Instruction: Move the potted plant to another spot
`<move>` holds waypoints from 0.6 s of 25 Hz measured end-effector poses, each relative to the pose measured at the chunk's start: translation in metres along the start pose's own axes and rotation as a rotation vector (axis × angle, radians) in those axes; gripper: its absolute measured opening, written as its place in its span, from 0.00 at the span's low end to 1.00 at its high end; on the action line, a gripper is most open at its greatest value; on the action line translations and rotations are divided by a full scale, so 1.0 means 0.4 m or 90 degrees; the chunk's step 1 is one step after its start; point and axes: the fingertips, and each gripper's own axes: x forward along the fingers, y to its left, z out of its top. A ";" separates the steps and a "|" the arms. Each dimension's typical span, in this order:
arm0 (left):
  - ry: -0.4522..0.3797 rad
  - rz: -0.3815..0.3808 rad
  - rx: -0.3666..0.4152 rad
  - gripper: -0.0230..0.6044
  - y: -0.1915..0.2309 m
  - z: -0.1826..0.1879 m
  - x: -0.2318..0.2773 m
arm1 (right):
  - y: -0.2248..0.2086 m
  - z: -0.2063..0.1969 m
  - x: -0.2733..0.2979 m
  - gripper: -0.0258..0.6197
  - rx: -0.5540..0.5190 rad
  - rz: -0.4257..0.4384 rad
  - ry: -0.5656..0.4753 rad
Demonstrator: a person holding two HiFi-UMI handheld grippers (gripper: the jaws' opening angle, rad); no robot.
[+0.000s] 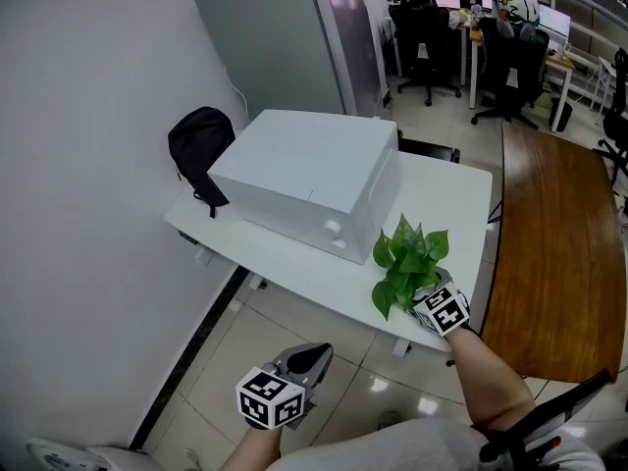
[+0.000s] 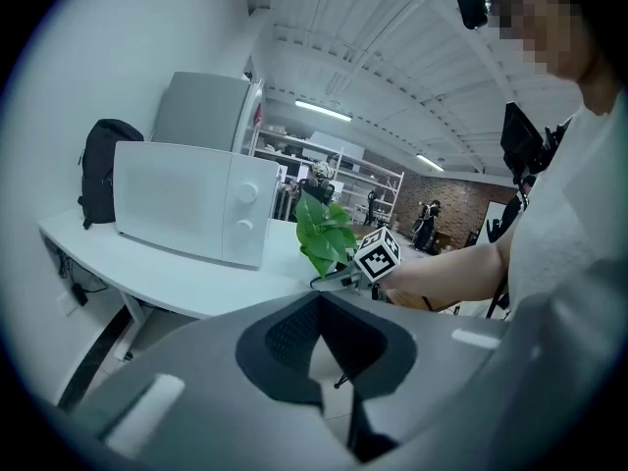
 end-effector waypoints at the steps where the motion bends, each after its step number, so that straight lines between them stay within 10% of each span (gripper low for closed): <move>1: 0.000 -0.001 0.000 0.03 0.004 0.000 0.003 | -0.001 -0.003 0.004 0.72 0.001 0.001 0.001; 15: 0.005 -0.015 -0.002 0.03 0.021 -0.014 0.028 | 0.000 -0.003 0.016 0.72 -0.006 0.014 -0.008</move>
